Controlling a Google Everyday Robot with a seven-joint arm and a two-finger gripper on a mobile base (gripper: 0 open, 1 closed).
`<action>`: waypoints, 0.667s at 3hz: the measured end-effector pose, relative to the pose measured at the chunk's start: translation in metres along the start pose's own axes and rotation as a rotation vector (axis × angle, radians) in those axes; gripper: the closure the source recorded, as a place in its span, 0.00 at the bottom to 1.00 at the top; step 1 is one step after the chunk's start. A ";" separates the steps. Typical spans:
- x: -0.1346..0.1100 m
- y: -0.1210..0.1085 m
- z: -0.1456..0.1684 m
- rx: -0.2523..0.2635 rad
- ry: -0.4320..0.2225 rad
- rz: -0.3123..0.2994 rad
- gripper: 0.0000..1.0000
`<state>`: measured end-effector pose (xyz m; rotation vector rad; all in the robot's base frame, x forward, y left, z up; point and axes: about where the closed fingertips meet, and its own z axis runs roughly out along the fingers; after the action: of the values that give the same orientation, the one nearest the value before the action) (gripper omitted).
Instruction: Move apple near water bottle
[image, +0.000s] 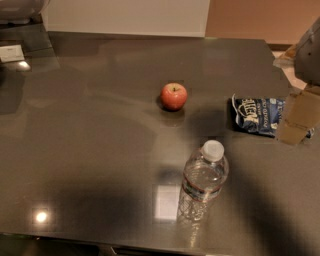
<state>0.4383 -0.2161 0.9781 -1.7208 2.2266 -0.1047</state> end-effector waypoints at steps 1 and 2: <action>-0.002 -0.001 -0.001 -0.001 -0.003 0.001 0.00; -0.023 -0.023 0.008 0.013 -0.035 -0.001 0.00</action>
Offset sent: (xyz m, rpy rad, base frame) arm 0.0678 0.0381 0.0024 0.0670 -0.0371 0.0146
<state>0.4669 -0.1990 0.9812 -1.7040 2.1951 -0.0886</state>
